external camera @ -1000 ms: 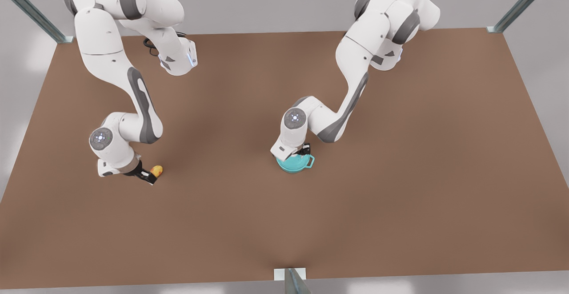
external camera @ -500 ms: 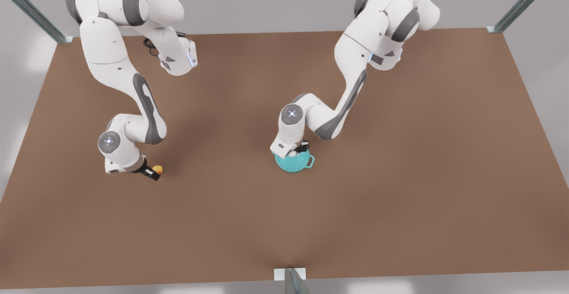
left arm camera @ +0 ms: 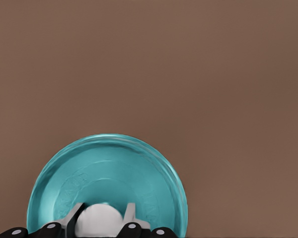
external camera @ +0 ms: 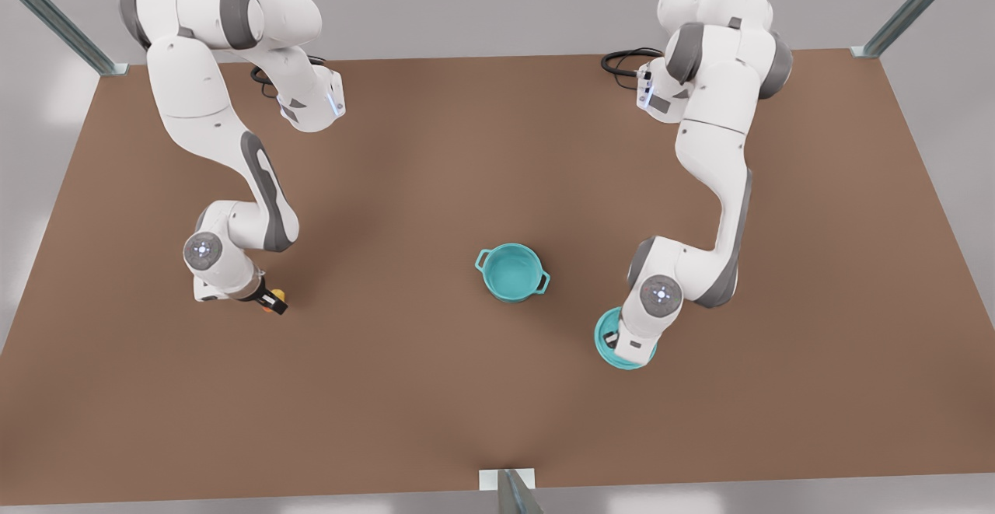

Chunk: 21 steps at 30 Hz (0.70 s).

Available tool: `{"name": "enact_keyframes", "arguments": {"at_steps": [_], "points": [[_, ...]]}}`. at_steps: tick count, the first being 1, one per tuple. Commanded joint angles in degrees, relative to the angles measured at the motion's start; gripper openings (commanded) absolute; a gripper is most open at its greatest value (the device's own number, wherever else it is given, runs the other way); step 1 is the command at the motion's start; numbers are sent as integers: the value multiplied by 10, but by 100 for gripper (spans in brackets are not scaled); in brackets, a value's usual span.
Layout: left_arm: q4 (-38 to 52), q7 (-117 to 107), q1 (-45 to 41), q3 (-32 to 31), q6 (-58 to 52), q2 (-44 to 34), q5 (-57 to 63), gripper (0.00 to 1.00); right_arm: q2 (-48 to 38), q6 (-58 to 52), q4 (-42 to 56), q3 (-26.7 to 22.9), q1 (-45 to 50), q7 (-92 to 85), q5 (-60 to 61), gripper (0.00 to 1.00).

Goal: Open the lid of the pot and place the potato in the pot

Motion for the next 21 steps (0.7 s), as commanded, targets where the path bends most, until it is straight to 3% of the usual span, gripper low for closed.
{"name": "enact_keyframes", "arguments": {"at_steps": [1,2,3,7,8,9,11,13,14,15,17,21], "points": [[2,246,2,0,46,12,-4,44,1,2,1,0,1,20,2,99],[5,248,2,0,47,14,-4,67,1,2,1,0,1,20,2,96],[18,250,2,0,38,9,-5,100,1,2,1,0,1,20,3,93],[29,304,32,0,-5,-9,-8,100,-1,1,1,0,11,32,6,85],[53,376,58,-3,-90,-22,-11,100,-1,1,1,0,11,32,6,81],[62,416,92,-5,-151,-56,-61,100,-1,0,0,0,11,32,6,81],[45,400,101,1,-301,-207,-109,100,-1,0,0,0,11,32,6,80],[-37,431,117,10,-314,-291,-104,100,0,1,0,0,10,32,5,80],[9,431,118,11,-376,-289,-101,100,0,1,0,0,10,32,5,80],[31,434,118,11,-385,-290,-74,100,0,1,0,0,10,32,5,79],[35,463,152,13,-385,-291,-134,100,0,1,0,0,10,32,5,76],[37,559,175,5,-381,-289,-162,100,0,1,0,0,9,32,6,59]]}}
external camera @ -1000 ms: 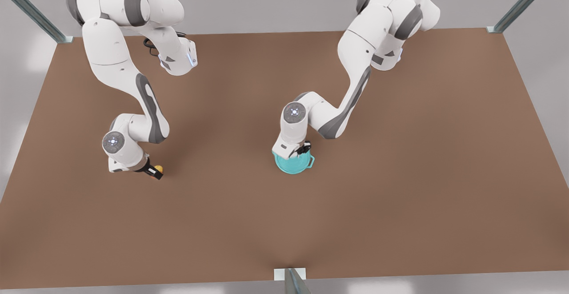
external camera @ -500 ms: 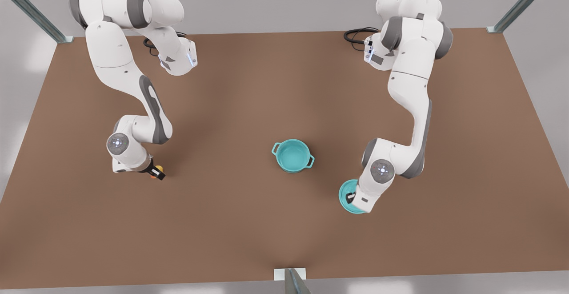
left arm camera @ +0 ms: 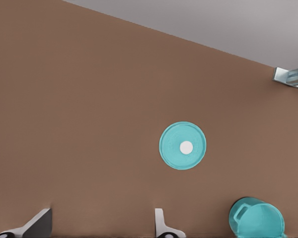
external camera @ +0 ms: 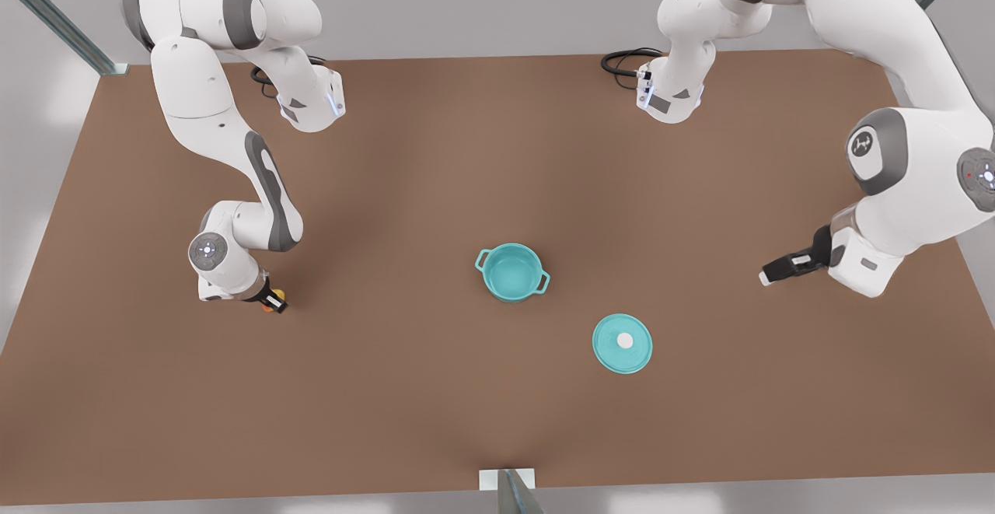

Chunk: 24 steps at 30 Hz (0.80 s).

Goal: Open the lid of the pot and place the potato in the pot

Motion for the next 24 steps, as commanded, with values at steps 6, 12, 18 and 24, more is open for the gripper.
{"name": "enact_keyframes", "arguments": {"at_steps": [6,12,18,24], "points": [[1,240,-13,-3,-57,-3,-4,100,-5,-4,0,0,0,9,0,50],[1,228,-24,-2,-56,0,2,100,-17,-11,-1,0,0,9,0,50],[2,231,-32,-2,-57,-3,19,100,-27,-24,-1,0,0,9,0,50],[16,231,-33,-5,-58,-4,26,100,-36,-39,-1,0,0,9,0,49]]}}
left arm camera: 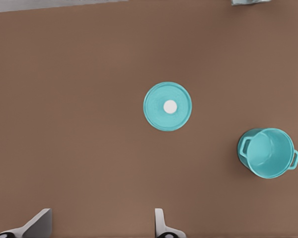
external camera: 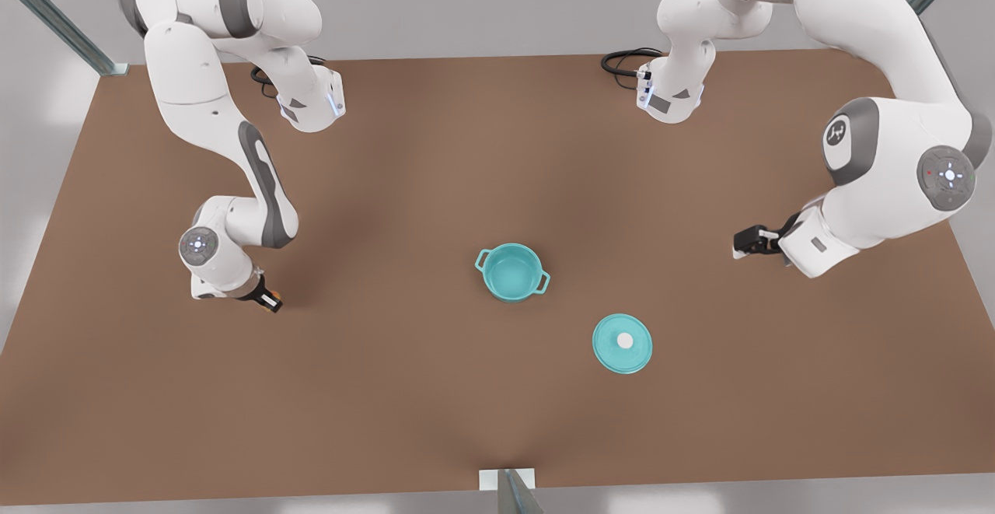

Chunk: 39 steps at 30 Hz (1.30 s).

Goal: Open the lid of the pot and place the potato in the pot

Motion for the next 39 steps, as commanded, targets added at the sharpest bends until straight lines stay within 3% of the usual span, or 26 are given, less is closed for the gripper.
{"name": "enact_keyframes", "arguments": {"at_steps": [1,15,39], "points": [[1,59,-5,-2,-1,0,5,100,-2,-17,0,0,0,15,-4,49],[-1,59,-17,-3,-1,6,17,100,-27,-58,1,2,12,24,-4,49],[0,57,-28,-3,3,6,26,100,-65,-140,23,6,157,170,-3,50]]}}
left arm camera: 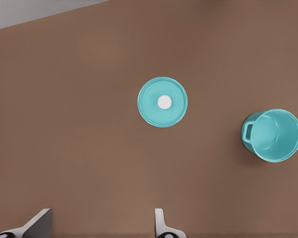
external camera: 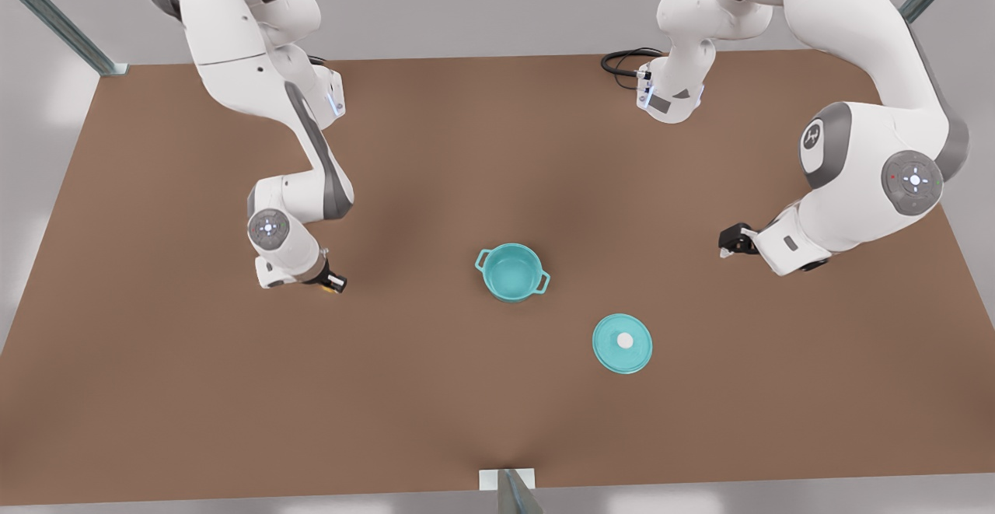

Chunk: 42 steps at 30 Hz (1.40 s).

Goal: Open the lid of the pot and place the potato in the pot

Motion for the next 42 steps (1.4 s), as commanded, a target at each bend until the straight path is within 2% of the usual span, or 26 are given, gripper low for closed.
{"name": "enact_keyframes", "arguments": {"at_steps": [1,4,10,22,33,42], "points": [[1,-6,-4,0,-2,-1,1,100,-2,-24,5,0,8,113,-5,50],[0,-21,-4,0,-2,-4,1,100,-4,-56,22,1,29,133,-5,50],[1,-30,-11,-1,-2,-4,1,100,-7,-72,40,51,30,187,-5,50],[1,-27,-13,1,-3,-7,2,100,1,-95,83,51,139,304,5,50],[0,-27,-12,4,-4,-4,3,100,77,-129,228,51,222,406,36,50],[-3,-46,-15,-1,-7,-4,1,100,176,-129,365,50,238,436,49,51]]}}
